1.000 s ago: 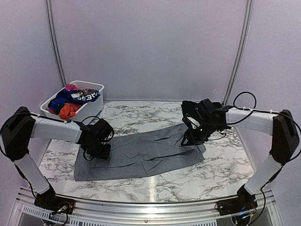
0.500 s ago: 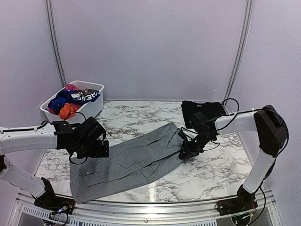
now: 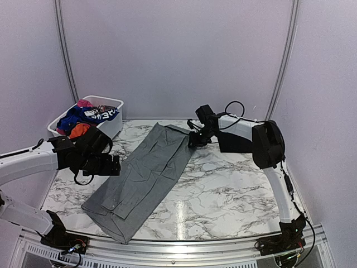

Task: Fold and stack the mixed laundry pile
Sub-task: Rotate the rectangle-folded shirt at the center of the board.

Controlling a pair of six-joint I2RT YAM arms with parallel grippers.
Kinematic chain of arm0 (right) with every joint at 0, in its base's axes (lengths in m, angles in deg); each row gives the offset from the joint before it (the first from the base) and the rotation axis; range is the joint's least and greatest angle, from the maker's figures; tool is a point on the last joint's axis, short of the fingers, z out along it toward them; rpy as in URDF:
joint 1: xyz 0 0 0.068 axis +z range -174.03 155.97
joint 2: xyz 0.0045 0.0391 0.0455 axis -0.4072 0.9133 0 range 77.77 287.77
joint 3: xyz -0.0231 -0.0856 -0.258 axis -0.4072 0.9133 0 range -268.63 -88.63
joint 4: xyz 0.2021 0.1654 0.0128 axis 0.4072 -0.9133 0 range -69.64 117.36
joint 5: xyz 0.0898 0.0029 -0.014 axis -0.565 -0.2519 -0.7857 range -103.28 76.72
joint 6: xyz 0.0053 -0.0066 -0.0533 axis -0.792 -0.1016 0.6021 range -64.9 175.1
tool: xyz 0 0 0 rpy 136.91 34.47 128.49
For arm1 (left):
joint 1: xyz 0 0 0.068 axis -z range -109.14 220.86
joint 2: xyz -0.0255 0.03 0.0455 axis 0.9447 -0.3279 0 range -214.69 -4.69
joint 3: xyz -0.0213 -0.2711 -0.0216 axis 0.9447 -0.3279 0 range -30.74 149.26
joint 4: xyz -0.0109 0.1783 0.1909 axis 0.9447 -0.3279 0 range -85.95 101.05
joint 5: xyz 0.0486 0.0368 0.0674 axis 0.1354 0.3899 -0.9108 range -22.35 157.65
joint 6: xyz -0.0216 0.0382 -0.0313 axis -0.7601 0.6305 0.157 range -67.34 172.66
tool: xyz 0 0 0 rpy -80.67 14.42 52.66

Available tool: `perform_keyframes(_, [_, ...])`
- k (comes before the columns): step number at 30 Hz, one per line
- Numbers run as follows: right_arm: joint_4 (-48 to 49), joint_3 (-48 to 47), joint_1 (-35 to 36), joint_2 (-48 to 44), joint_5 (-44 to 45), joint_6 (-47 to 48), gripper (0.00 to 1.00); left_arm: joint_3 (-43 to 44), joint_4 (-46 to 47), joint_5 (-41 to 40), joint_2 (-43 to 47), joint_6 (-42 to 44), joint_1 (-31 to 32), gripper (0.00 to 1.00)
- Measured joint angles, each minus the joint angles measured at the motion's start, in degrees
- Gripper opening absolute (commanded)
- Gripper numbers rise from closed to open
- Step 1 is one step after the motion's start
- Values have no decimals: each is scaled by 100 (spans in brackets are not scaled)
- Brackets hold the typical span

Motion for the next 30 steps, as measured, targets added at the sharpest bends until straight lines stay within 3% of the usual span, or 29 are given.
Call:
perform_keyframes(3, [-356,-984,-234,501,343,118,29,2,0,361,-227,262,24,99])
perform_keyframes(8, [-612,-1169,-590,164,332,212,30,2,-2,800,-428,601,149,99])
perform_keyframes(12, [-437,-476,-376,-737,-103,155,30,2,-2,846,-514,649,197,99])
perform_keyframes(17, [55,704,649,-1637,-682,-83,29,26,-13,658,-658,551,197,99])
perform_keyframes(23, [323,1626,1681,-1340,-1207,-358,29,175,-20,527,-776,363,197,99])
perform_keyframes(30, [538,1810,1554,-927,-1484,-457,27,195,-24,503,-778,260,197,99])
